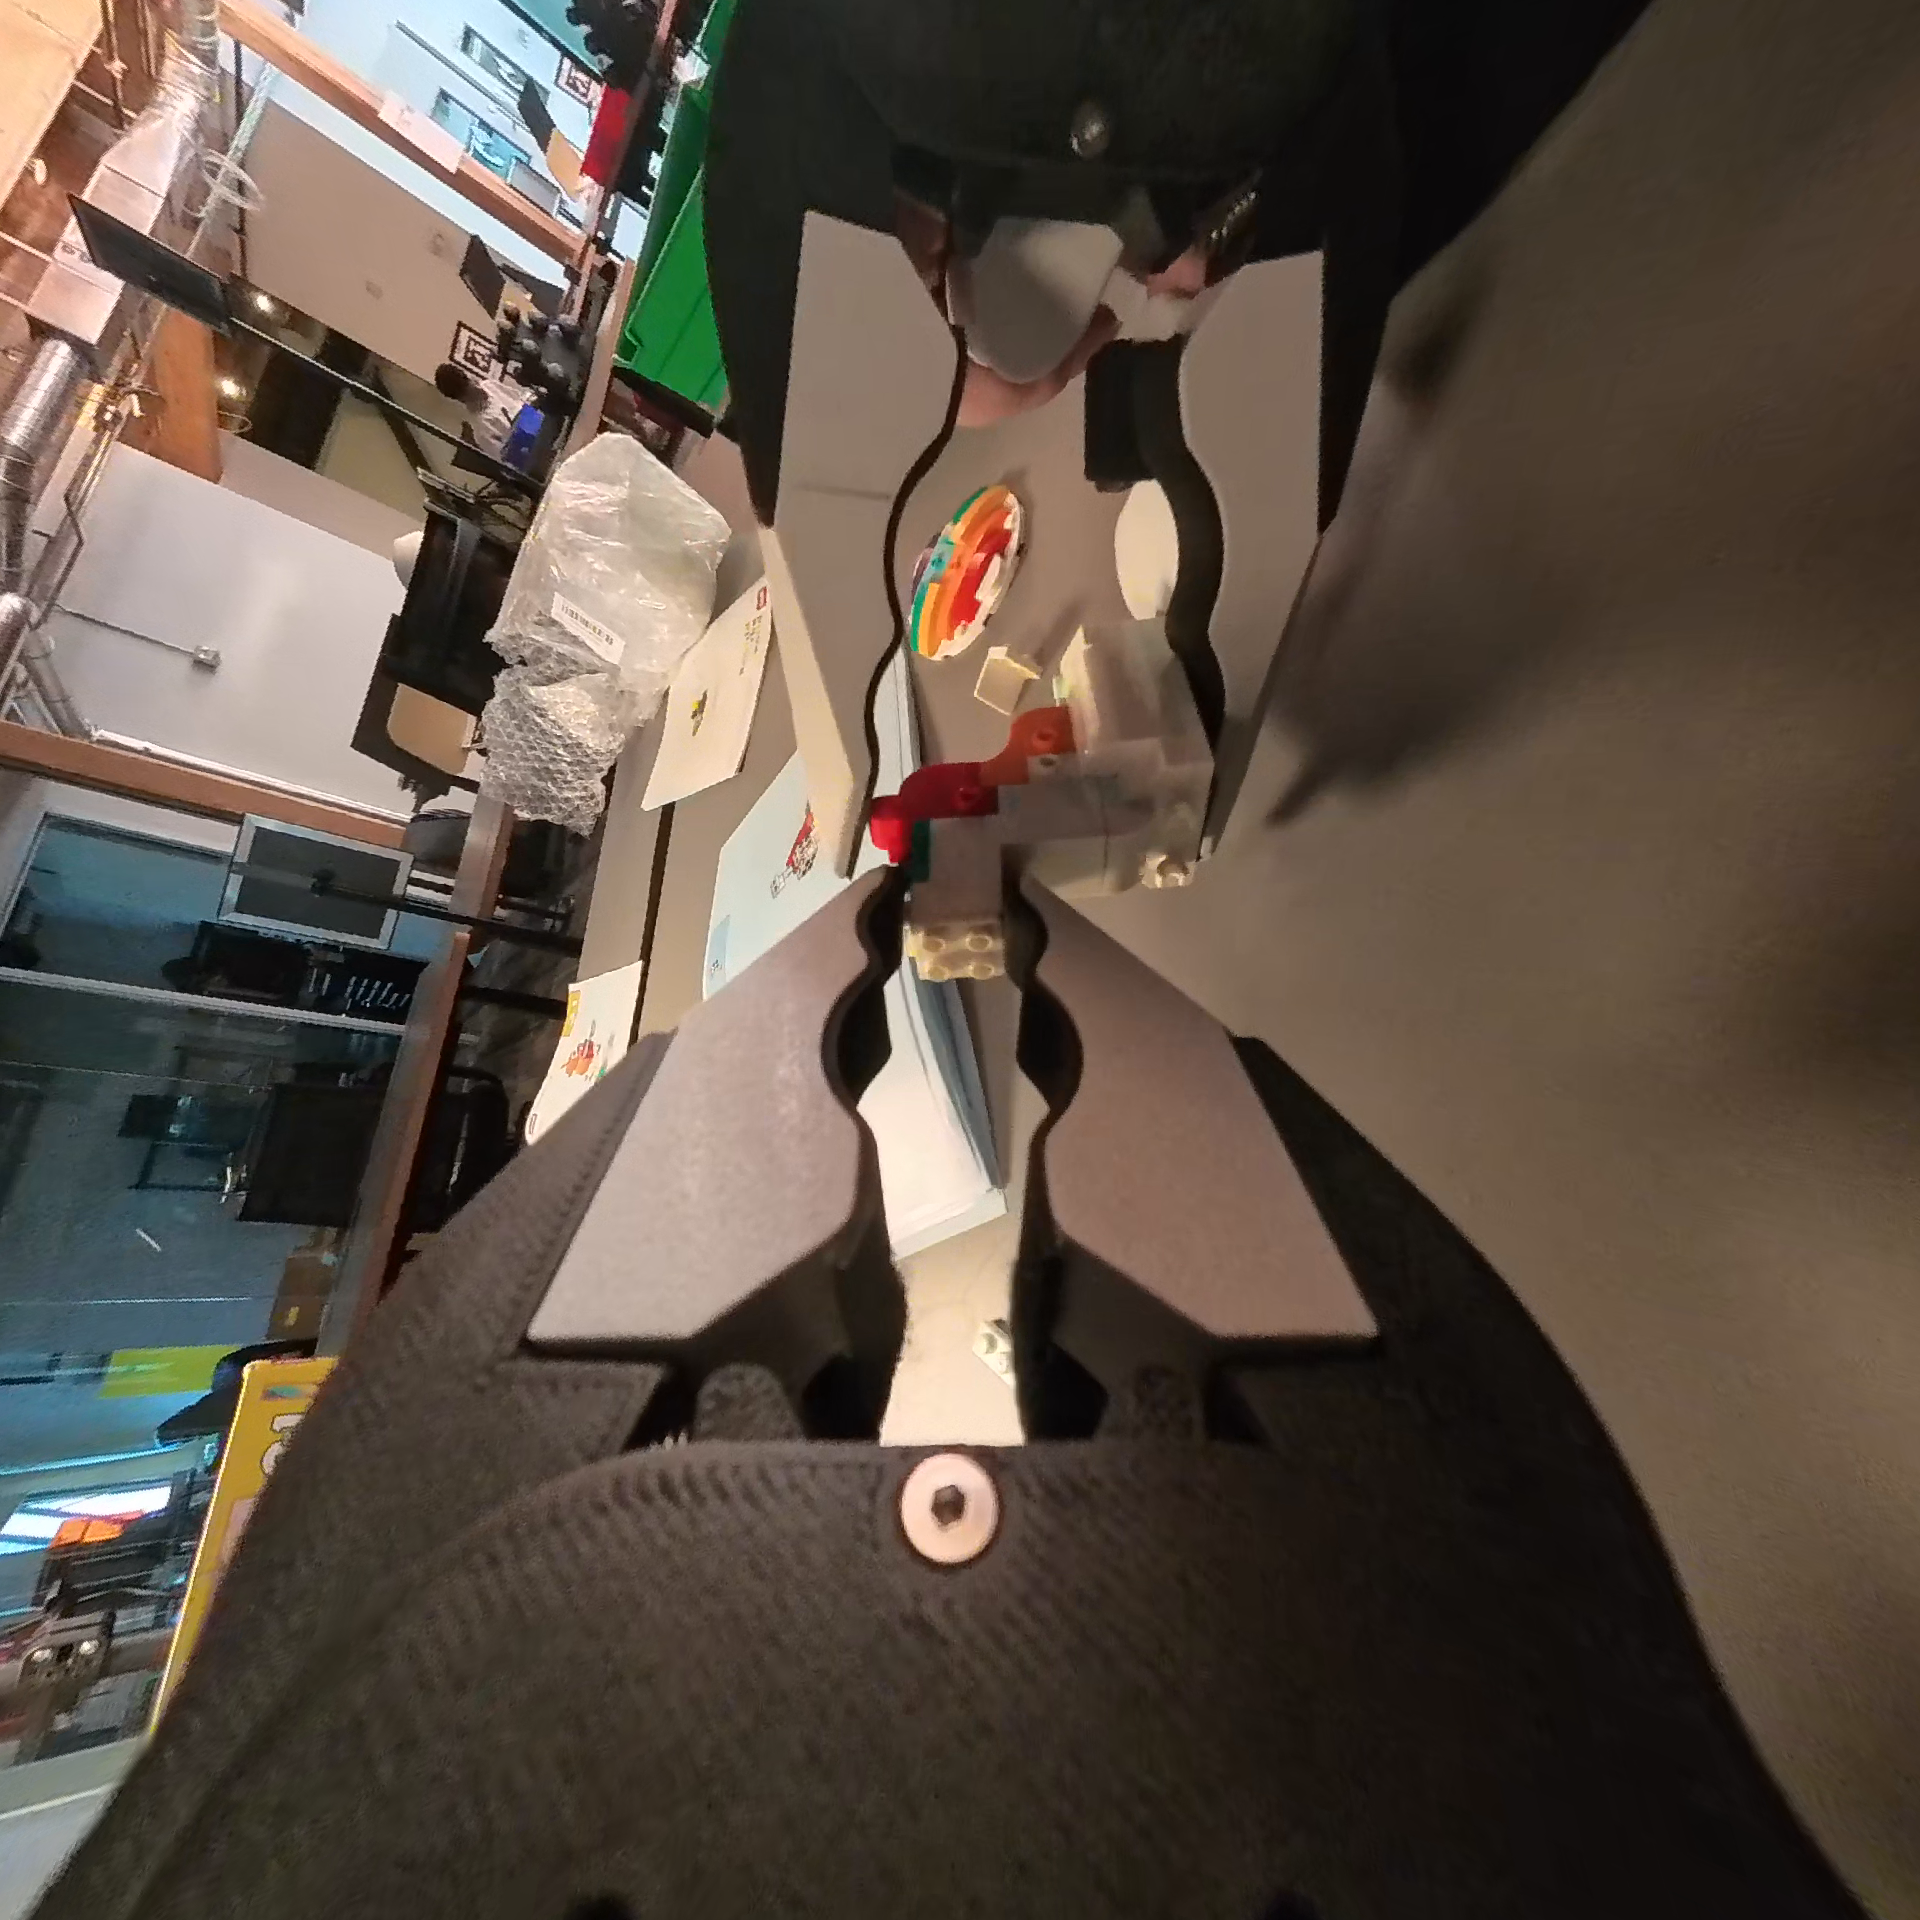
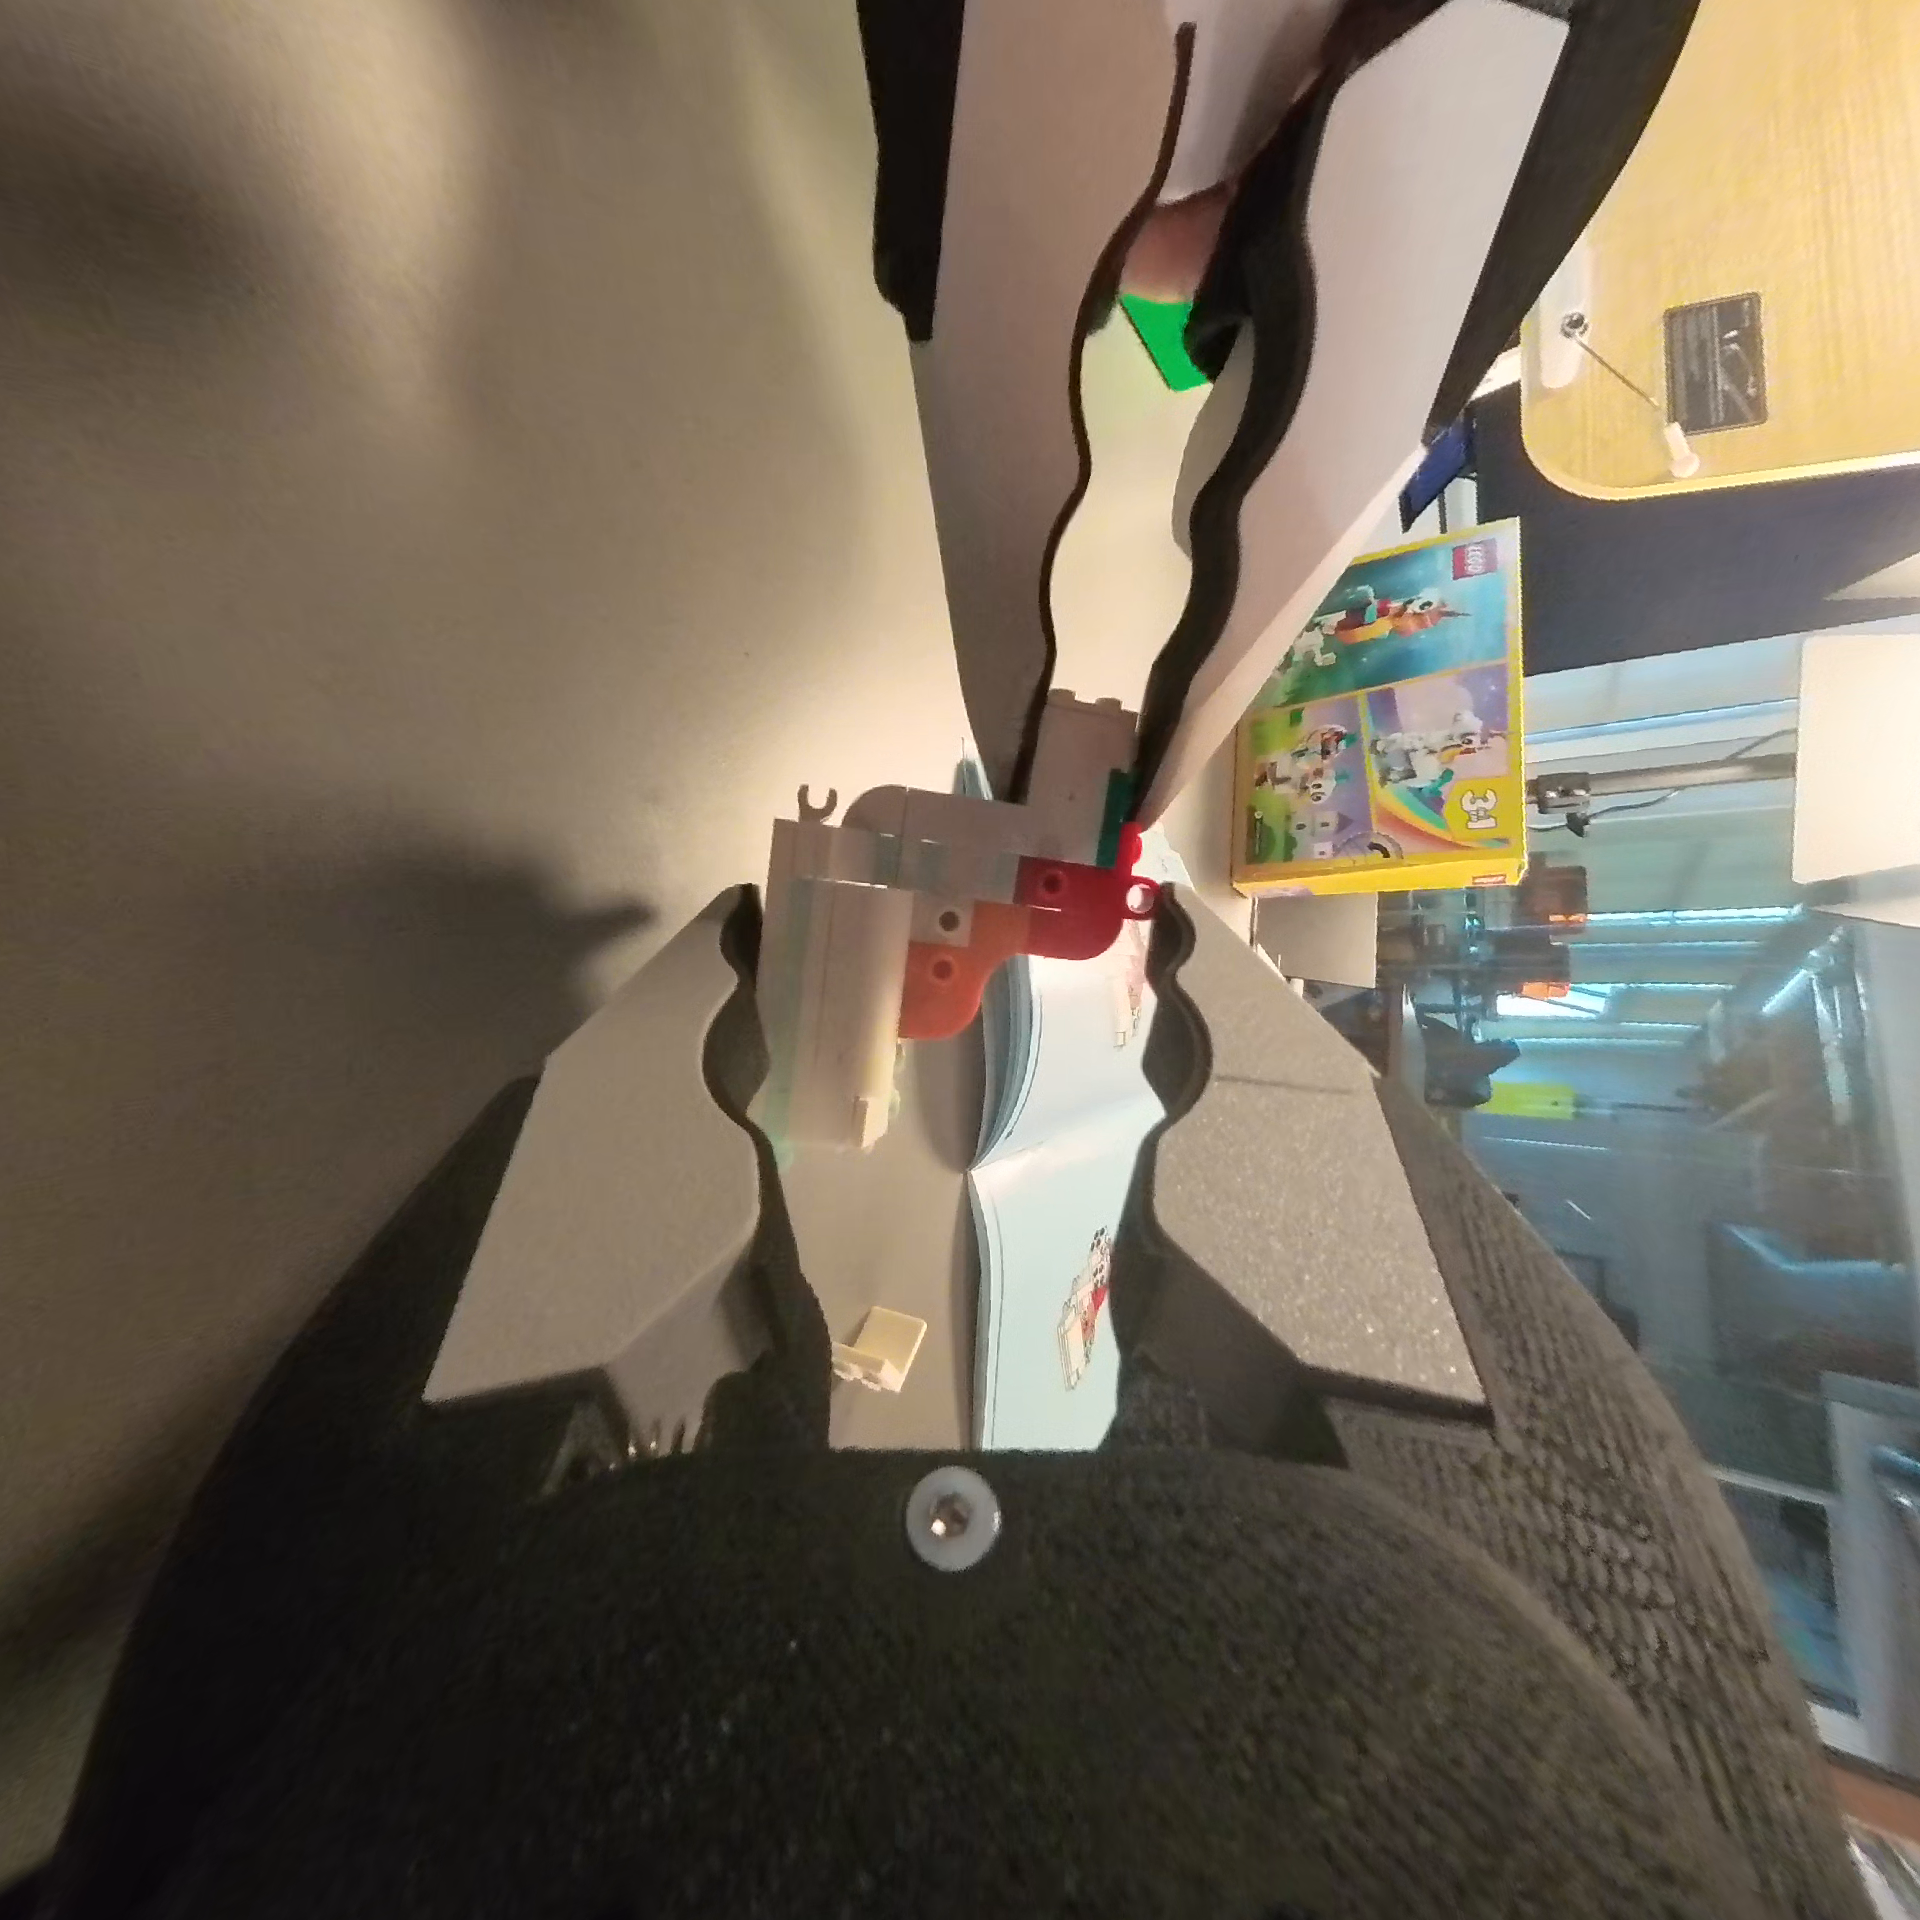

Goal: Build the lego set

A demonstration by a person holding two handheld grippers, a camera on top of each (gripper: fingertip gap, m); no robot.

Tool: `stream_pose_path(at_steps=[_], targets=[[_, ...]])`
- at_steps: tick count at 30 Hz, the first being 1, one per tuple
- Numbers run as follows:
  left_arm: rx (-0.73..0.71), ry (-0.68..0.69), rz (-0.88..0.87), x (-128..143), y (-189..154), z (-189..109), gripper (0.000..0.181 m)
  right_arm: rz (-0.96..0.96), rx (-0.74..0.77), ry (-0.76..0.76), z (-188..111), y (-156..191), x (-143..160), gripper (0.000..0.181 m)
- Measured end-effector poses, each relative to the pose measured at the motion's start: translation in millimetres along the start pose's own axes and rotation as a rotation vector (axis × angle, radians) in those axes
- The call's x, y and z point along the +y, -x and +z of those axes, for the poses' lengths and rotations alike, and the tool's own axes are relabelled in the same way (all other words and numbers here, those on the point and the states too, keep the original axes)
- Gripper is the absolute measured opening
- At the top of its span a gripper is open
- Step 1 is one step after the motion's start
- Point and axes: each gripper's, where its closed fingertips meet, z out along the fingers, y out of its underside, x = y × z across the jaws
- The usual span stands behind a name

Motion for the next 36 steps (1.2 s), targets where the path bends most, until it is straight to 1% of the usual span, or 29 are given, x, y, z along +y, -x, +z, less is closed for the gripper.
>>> stream_pose_path(at_steps=[2, 4, 5, 7, 9, 11, 12, 14, 15, 17, 19, 20, 21, 22, 24, 26, 28, 32, 36], targets=[[0.002, 0.001, -0.039, 1.2, 1.8, 0.2, 0.018, 0.005, 0.02, 0.0, 1.4, -1.8, 0.5, 0.074], [-0.008, -0.019, -0.147, -0.2, 8.2, -0.6, 0.018, -0.006, 0.079, -0.005, 1.1, -9.1, 1.4, 0.075], [-0.004, -0.054, -0.217, -4.6, 11.8, -2.5, 0.02, -0.021, 0.121, -0.01, -0.5, -14.7, 1.7, 0.075], [0.008, -0.103, -0.358, -8.9, 19.6, -6.0, 0.036, -0.057, 0.221, -0.005, -5.1, -28.2, 4.3, 0.075], [0.055, -0.148, -0.512, -11.2, 22.5, -6.1, 0.053, -0.098, 0.313, -0.017, -12.0, -39.6, 4.2, 0.075], [0.123, -0.217, -0.677, -18.4, 21.7, -4.5, 0.056, -0.122, 0.372, -0.032, -17.0, -46.0, 0.5, 0.075], [0.161, -0.241, -0.745, -21.7, 19.0, -2.9, 0.056, -0.141, 0.388, -0.041, -18.2, -46.7, -2.8, 0.075], [0.199, -0.257, -0.817, -24.2, 15.0, 1.4, 0.049, -0.191, 0.397, -0.04, -17.6, -44.2, -8.1, 0.075], [0.201, -0.268, -0.833, -25.5, 14.7, 2.4, 0.043, -0.222, 0.4, -0.037, -16.6, -42.2, -10.3, 0.075], [0.196, -0.272, -0.847, -26.1, 14.2, 3.8, 0.022, -0.276, 0.4, -0.032, -14.5, -38.0, -13.2, 0.075], [0.19, -0.228, -0.867, -20.7, 13.6, 6.6, 0.018, -0.335, 0.401, -0.067, -16.7, -34.0, -17.3, 0.074], [0.179, -0.2, -0.865, -15.3, 13.9, 7.9, 0.017, -0.364, 0.406, -0.104, -20.4, -32.5, -18.9, 0.08], [0.161, -0.166, -0.855, -7.9, 14.2, 9.4, 0.016, -0.374, 0.407, -0.113, -23.5, -32.6, -13.9, 0.087], [0.152, -0.13, -0.844, -0.5, 13.5, 10.9, 0.016, -0.358, 0.394, -0.093, -25.2, -33.8, -2.0, 0.092], [0.177, -0.091, -0.845, 7.0, 8.2, 14.2, 0.016, -0.26, 0.381, -0.035, -30.2, -41.6, 28.6, 0.102], [0.232, -0.065, -0.861, 9.2, -1.4, 18.3, 0.016, -0.142, 0.42, 0.002, -39.6, -54.3, 57.2, 0.102], [0.268, -0.025, -0.845, 12.7, -11.6, 22.7, 0.017, 0.008, 0.468, 0.007, -49.1, -66.0, 80.4, 0.1], [0.302, -0.028, -0.819, 10.1, -18.0, 24.2, 0.016, 0.283, 0.547, -0.052, -63.2, -84.7, 106.4, 0.094], [0.295, 0.006, -0.752, 16.4, -24.7, 27.6, 0.017, 0.445, 0.565, -0.112, -66.2, -90.3, 117.8, 0.09]])
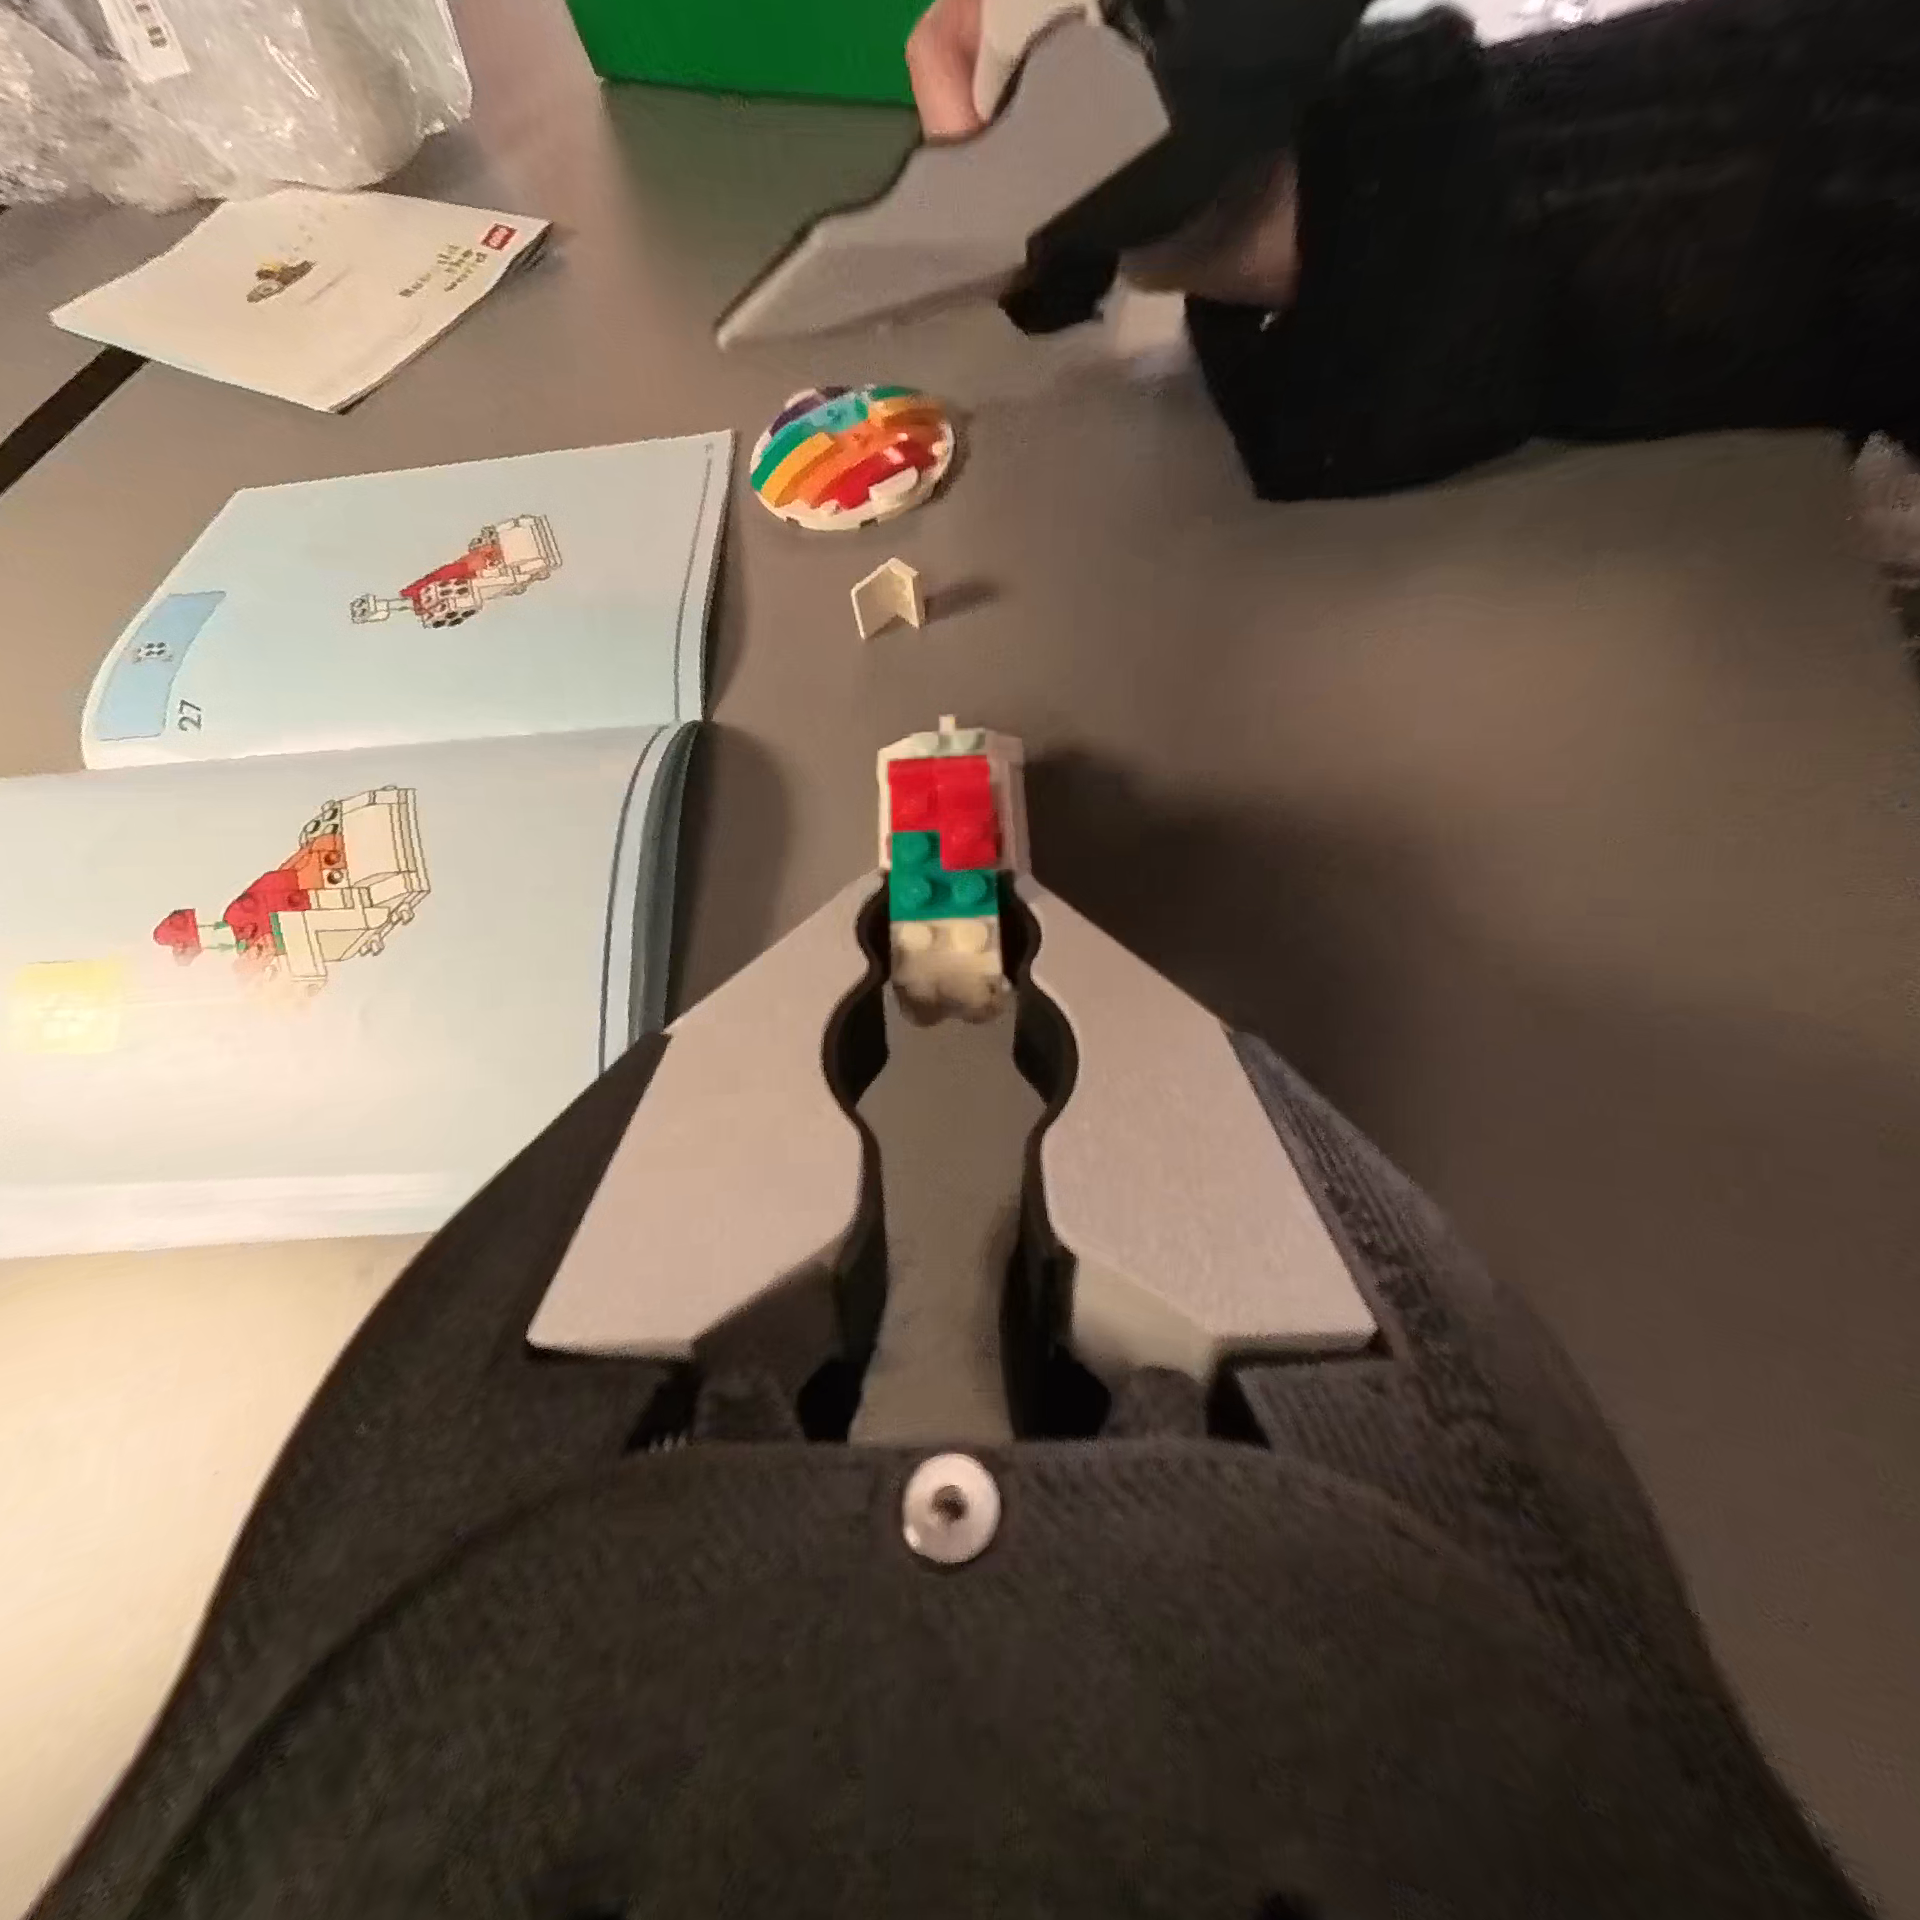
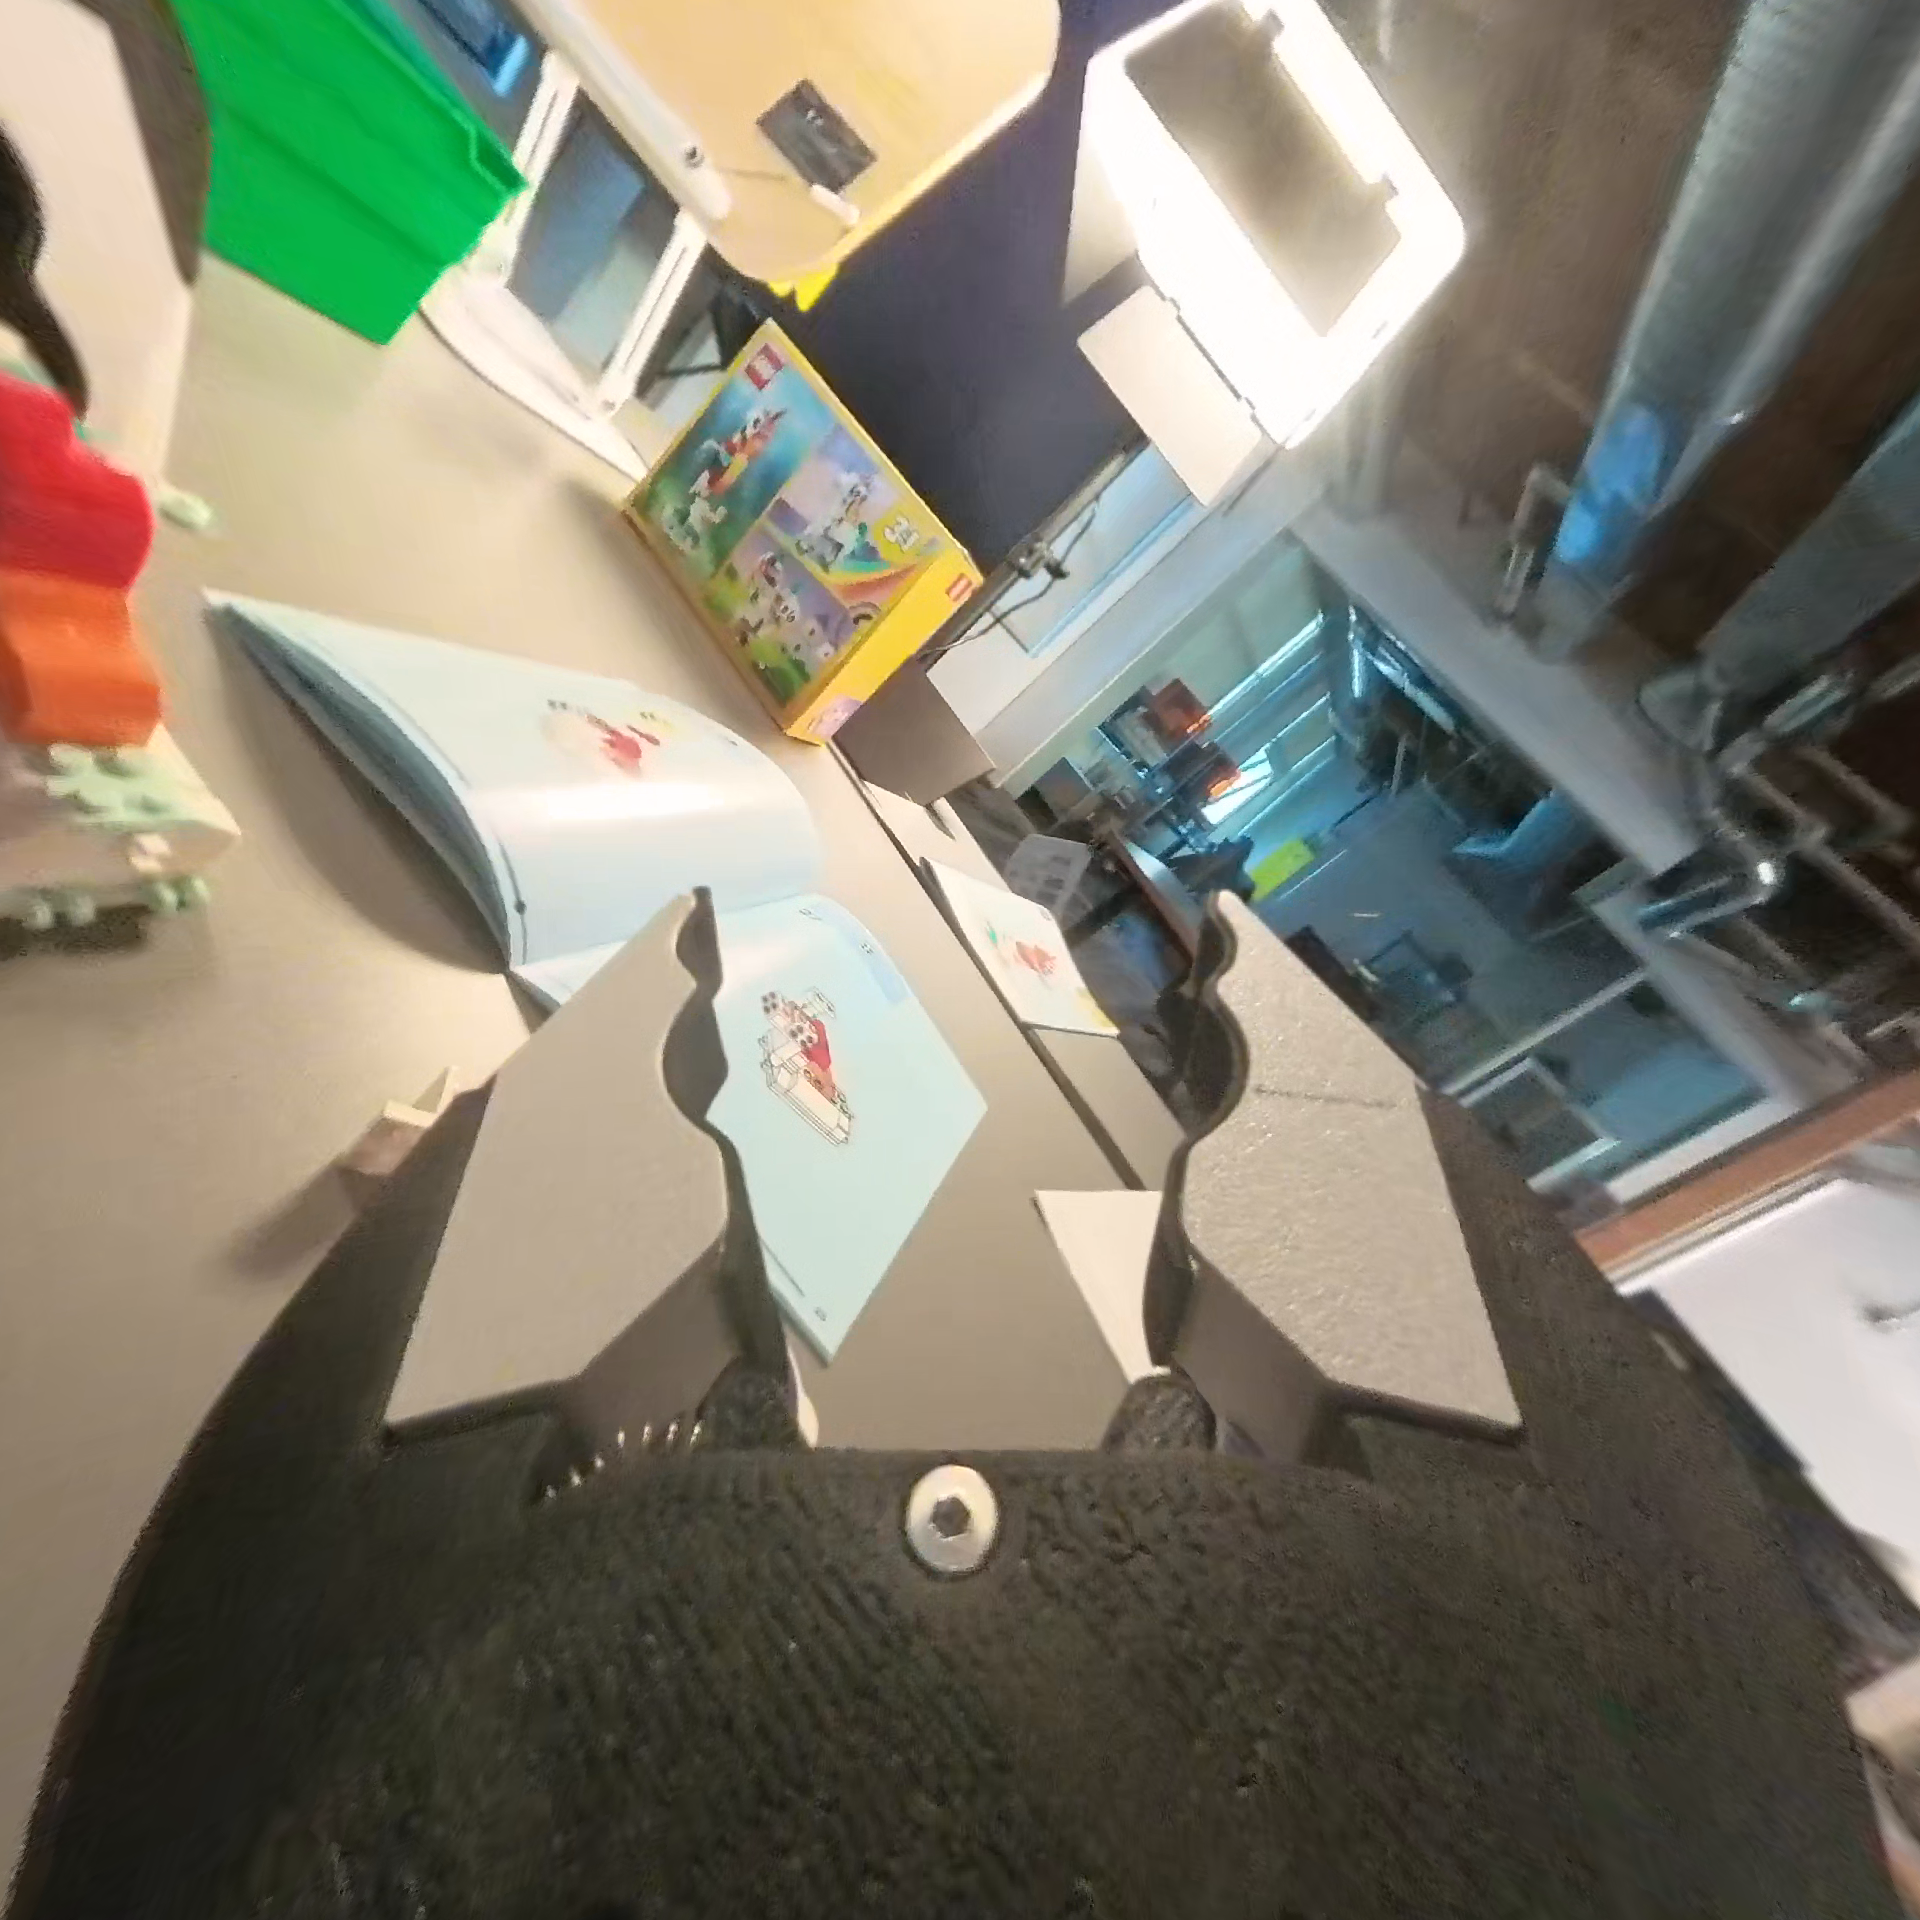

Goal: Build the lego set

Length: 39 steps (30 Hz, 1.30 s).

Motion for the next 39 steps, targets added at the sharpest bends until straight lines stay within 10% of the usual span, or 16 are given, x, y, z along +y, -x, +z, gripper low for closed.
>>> stream_pose_path(at_steps=[10, 19, 28, 39], targets=[[-0.127, -0.057, 0.074, -20.5, 1.8, -14.8, 0.053, 0.157, 0.076, -0.049, -6.9, -23.4, 2.1, 0.085], [-0.383, -0.402, 0.164, -69.6, -57.5, -155.0, 0.053, 0.292, 0.224, -0.06, -20.8, -58.1, 15.0, 0.078], [-1.014, -0.328, -0.189, 32.0, 25.8, -355.2, 0.043, 0.327, 0.323, 0.018, -24.1, -73.2, 38.2, 0.073], [-0.568, 0.241, -0.289, 116.0, 65.6, -335.6, 0.042, 0.305, 0.422, 0.137, -28.3, -84.0, 60.5, 0.065]])
